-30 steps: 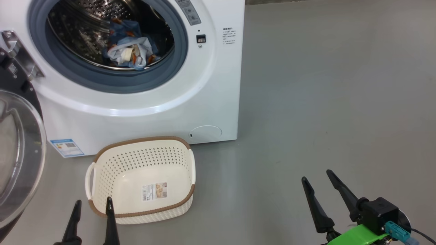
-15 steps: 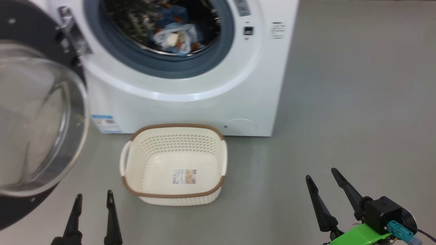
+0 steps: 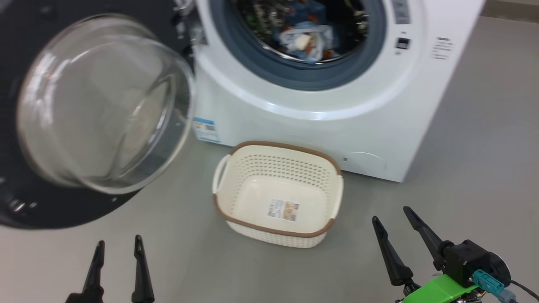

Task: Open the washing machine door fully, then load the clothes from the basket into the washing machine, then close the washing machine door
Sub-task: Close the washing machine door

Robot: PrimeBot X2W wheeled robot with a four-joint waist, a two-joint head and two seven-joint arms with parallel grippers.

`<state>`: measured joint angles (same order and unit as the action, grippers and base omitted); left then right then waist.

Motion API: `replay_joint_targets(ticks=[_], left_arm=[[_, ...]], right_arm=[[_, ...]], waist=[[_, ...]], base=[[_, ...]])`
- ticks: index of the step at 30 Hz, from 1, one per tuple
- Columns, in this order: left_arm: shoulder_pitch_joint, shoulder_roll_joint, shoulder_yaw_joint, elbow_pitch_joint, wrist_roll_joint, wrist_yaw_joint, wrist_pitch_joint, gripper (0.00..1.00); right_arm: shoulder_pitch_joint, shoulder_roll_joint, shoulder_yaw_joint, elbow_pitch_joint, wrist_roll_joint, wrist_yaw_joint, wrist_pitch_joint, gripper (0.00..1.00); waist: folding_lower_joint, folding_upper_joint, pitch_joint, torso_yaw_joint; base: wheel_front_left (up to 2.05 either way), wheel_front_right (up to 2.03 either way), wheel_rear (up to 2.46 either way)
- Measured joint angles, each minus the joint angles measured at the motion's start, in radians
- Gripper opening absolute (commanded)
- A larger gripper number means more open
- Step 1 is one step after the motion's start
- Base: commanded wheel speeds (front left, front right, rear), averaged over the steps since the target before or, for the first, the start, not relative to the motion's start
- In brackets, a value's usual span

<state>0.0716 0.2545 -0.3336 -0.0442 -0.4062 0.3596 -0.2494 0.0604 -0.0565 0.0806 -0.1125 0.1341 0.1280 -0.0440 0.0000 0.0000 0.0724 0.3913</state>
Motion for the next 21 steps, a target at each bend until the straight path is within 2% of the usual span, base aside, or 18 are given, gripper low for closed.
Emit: replay_joint_targets(ticks=[10, 21], left_arm=[[0.003, -0.014, 0.017, 0.009, 0.008, -0.013, 0.000, 1.00], [0.009, -0.036, 0.046, 0.005, 0.023, -0.029, 0.000, 1.00]], right_arm=[[-0.001, -0.002, 0.016, 0.001, 0.000, 0.000, 0.003, 1.00], [-0.025, -0.008, 0.036, 0.017, 0.004, 0.000, 0.005, 1.00]], waist=[[0.0000, 0.0000, -0.007, 0.122], [0.0000, 0.0000, -0.005, 0.138]], base=[[0.00, 0.00, 0.00], [0.00, 0.00, 0.00]])
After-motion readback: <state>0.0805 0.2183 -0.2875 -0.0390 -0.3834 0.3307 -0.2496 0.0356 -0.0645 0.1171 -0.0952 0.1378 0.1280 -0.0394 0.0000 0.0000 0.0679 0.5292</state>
